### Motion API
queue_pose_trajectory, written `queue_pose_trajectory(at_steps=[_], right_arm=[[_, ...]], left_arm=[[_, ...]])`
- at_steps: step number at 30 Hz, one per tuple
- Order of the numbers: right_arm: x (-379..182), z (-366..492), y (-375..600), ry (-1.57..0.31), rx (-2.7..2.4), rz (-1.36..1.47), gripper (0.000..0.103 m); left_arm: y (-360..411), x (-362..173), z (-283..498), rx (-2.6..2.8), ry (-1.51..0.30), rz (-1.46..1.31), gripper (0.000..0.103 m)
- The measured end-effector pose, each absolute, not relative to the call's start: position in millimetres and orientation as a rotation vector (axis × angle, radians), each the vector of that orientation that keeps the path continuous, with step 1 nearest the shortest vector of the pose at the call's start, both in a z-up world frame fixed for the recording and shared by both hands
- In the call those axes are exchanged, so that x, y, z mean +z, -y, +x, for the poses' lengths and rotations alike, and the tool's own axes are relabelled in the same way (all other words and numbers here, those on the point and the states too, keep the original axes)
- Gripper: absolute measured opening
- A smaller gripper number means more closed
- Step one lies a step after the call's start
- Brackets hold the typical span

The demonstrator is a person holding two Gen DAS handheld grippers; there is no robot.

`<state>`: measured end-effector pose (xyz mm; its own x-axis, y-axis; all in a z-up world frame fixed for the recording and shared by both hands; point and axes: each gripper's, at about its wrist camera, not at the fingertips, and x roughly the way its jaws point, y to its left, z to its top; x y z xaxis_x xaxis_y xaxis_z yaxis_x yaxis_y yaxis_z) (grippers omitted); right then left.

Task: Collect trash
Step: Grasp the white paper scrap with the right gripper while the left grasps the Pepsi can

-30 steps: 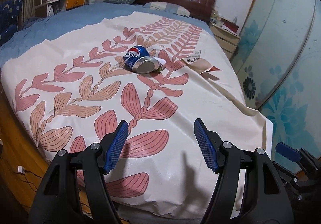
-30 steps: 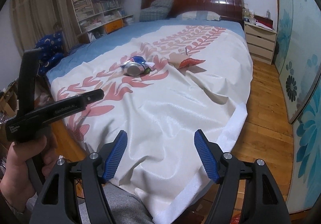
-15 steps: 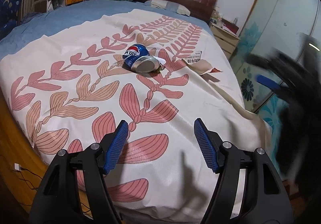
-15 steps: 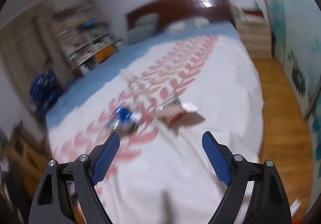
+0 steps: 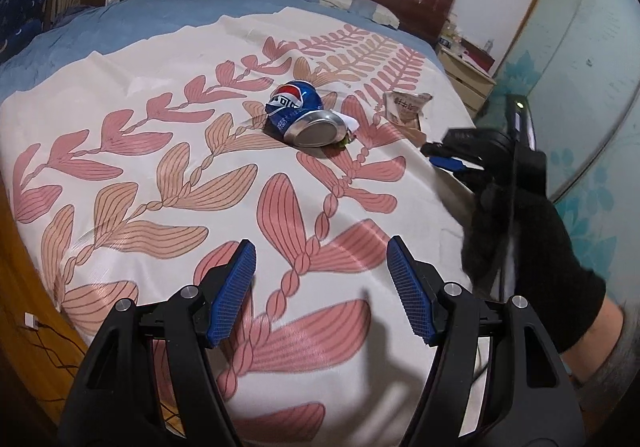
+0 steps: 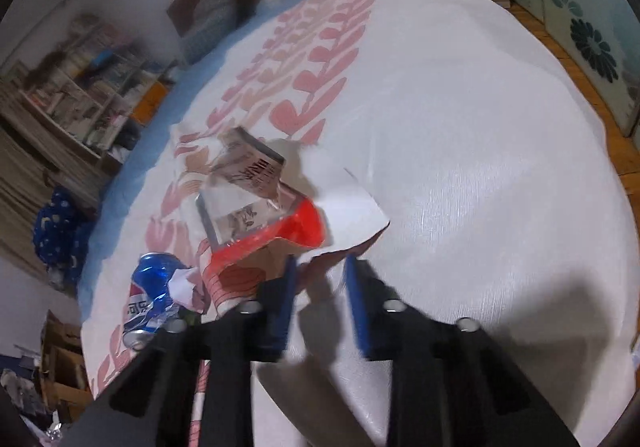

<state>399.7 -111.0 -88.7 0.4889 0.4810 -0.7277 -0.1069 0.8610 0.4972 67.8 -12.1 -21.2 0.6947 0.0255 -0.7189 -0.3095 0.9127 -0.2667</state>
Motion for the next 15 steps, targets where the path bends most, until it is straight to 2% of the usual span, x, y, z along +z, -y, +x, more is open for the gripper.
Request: queue_pose_trajectory(at_steps=[2,9,11,15], right_arm=[[-89.0,401.2,115.7,-1.001,0.392,0.433,0.017],[-78.4,382.7,134.2,-0.926,0.439,0.453,0.002],[-74.0,371.1,145.7,-0.910,0.455,0.479,0.002],[-73.9,344.3,164.9,-0.931,0.469,0.477,0.003]], left_arm=[[9.8,-22.7,73.1,0.194,-0.787,-0.394,0.068],[-0.2,-24.6,92.5,0.203,-0.788,-0.426,0.068],[-6.6,-23.4,100.9,0.211,-0.782,-0.435,0.068],[-21.4,-19.2,118.6,0.219,-0.754,-0.460,0.077]])
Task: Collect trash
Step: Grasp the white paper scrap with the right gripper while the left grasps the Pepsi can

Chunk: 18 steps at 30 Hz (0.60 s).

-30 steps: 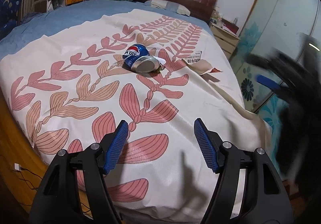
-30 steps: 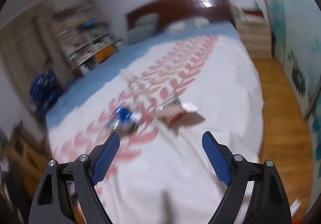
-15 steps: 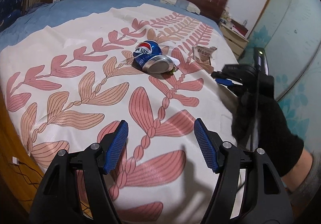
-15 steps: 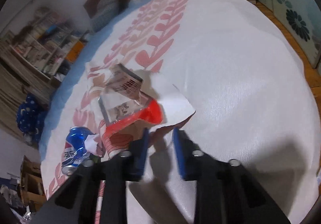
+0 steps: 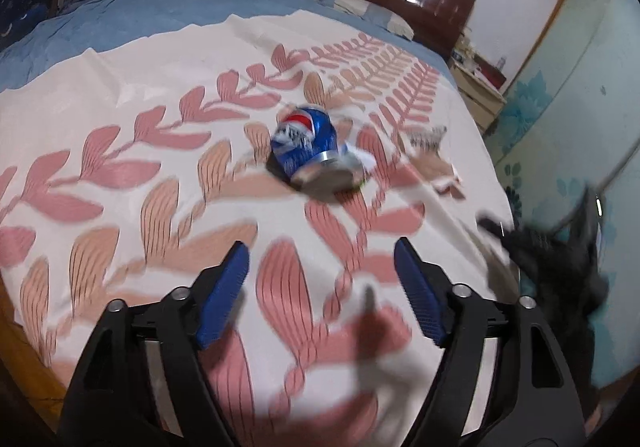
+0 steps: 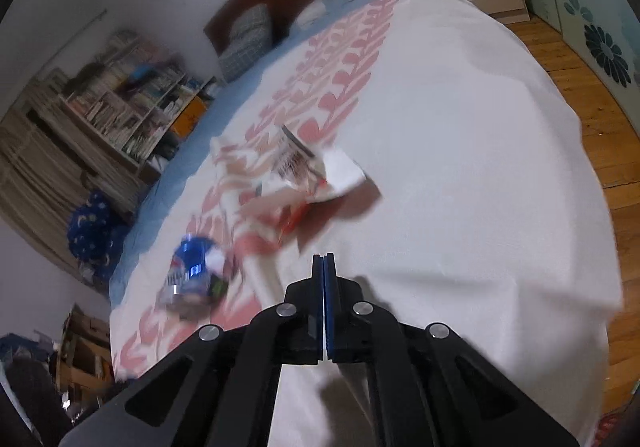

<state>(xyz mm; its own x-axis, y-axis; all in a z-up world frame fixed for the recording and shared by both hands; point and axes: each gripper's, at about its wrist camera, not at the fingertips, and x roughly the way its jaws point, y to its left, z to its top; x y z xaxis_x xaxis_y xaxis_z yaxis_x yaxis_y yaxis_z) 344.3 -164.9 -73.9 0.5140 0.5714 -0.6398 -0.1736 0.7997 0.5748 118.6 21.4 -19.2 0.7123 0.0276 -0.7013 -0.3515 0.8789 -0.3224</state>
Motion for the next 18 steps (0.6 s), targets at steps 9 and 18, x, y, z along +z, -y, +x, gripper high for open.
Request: queue_pose_trajectory(at_steps=[9,18], right_arm=[[-60.1,381.2,146.3,-0.909,0.414,0.449,0.076],[-66.8,446.2,92.4,-0.983,0.263,0.303,0.079]], left_arm=[[-72.3,-39.9,177.2,0.258,-0.753,-0.647,0.081],[-96.5,-66.2,220.1,0.293,-0.802,-0.696,0.084]])
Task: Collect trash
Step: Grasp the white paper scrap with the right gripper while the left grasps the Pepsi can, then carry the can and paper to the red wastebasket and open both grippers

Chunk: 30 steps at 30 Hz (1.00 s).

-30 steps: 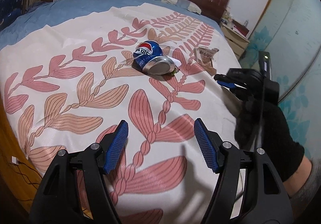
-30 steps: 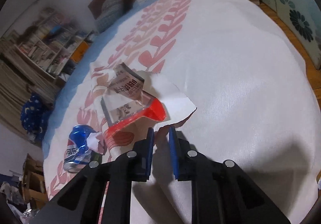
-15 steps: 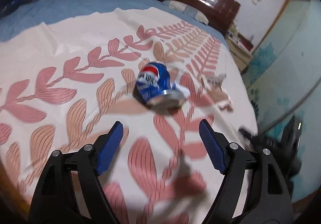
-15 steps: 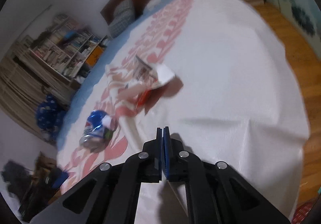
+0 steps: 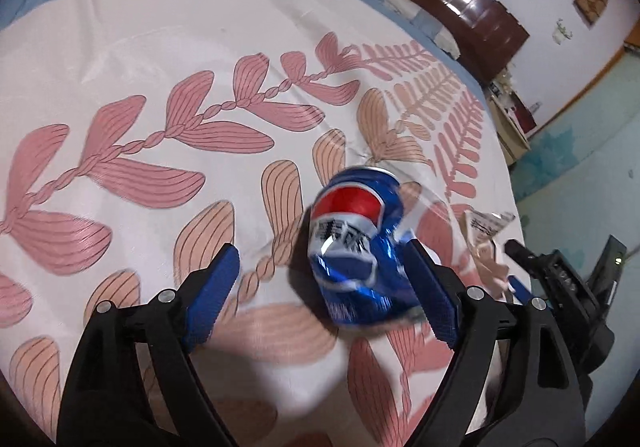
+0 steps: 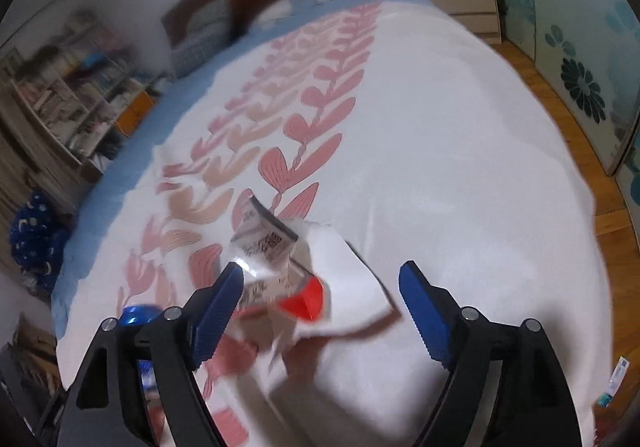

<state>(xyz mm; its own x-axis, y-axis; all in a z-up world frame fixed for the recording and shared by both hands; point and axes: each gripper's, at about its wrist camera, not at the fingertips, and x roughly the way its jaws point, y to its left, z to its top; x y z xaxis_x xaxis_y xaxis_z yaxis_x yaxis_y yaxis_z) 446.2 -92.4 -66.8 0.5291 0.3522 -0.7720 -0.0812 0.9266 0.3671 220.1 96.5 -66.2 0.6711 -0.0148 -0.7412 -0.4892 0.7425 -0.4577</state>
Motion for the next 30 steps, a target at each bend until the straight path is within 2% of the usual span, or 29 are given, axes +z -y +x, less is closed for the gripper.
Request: queue_pose_trajectory(at_steps=[2,3,5,8,10,11,15,16,17,25,30], right_arm=[[-76.5,451.2,72.5,-1.005,0.271,0.206,0.063],[-78.2,450.4,67.1,-0.999,0.298,0.181,0.047],[-75.8,445.7,60.4,-0.971,0.351,0.155,0.038],[-70.0,438.5,63.0,-0.923,0.394,0.176,0.034],[-62.3,428.6,67.4,-0.880,0.410,0.178,0.030],[-57.8,421.3,70.5,-0.861,0.414,0.173,0.028],[-35.4,379.7,95.0,-0.792,0.446,0.161,0.022],[-30.6,367.6,105.7,-0.787,0.456,0.167,0.022],[-26.5,359.3,114.8,-0.783,0.461,0.180,0.022],[4.9,260.7,223.9,-0.811,0.464,0.280,0.021],[23.9,195.3,288.5,-0.819,0.450,0.263,0.021]], left_arm=[[-100.3,-71.0,229.0,0.294,-0.816,-0.701,0.084],[-100.9,-74.7,233.5,0.299,-0.825,-0.698,0.084],[-100.0,-79.8,238.0,0.315,-0.839,-0.680,0.084],[-90.3,-79.3,245.4,0.363,-0.881,-0.593,0.080],[-87.0,-76.3,244.8,0.343,-0.856,-0.590,0.053],[-87.6,-74.9,243.5,0.330,-0.847,-0.596,0.043],[-88.3,-70.9,234.5,0.282,-0.813,-0.643,0.040],[-88.4,-66.8,227.9,0.281,-0.790,-0.652,0.032],[-87.7,-61.9,221.0,0.283,-0.773,-0.651,0.030],[-72.3,-37.1,121.7,0.297,-0.644,-0.785,0.030],[-42.7,-19.6,87.6,0.259,-0.664,-0.725,0.030]])
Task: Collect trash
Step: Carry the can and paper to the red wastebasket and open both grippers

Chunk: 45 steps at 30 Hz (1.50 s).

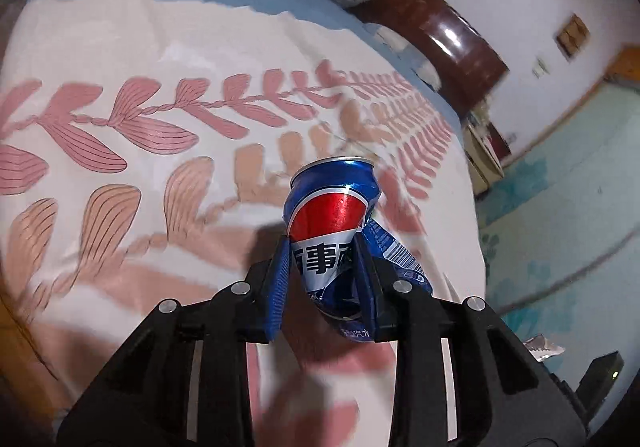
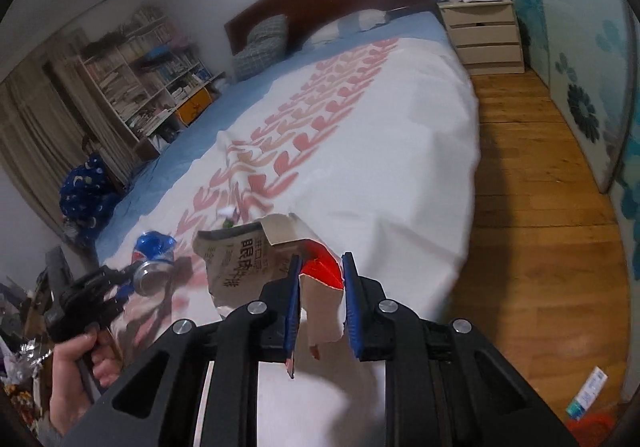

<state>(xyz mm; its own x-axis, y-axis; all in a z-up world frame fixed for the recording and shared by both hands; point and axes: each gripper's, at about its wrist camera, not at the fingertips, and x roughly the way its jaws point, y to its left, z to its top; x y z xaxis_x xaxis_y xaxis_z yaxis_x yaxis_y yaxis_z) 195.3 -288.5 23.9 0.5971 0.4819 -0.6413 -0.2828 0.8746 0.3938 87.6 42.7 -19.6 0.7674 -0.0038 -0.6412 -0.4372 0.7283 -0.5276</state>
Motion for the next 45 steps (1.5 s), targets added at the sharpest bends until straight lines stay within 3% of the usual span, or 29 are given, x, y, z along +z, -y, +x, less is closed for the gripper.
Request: queue_pose_trajectory(at_steps=[7,18,28,37,45], right_arm=[[58.0,110.7,409.5,-0.787,0.303,0.196,0.021],[87.2,26.2,576.5,-0.754,0.099,0.154,0.021],[62.7,-25.6,690.5,-0.796,-0.047,0.249,0.021],[-7.2,-44.3,710.7,-0.926,-0.084,0.316,0.021],[-74.7,-39.9,702.7,-1.050,-0.134,0.399,0.021]], left_arm=[[67.2,43.1,55.1,0.089,-0.601,-0.482,0.030],[276.8,71.9,59.7,-0.268,-0.626,-0.289,0.030],[431.6,23.6,81.1,-0.480,-0.800,-0.185,0.030],[508.9,-28.6,83.3,-0.544,-0.937,-0.060,0.031],[523.7,-76.6,86.6,-0.529,-1.077,0.013,0.031]])
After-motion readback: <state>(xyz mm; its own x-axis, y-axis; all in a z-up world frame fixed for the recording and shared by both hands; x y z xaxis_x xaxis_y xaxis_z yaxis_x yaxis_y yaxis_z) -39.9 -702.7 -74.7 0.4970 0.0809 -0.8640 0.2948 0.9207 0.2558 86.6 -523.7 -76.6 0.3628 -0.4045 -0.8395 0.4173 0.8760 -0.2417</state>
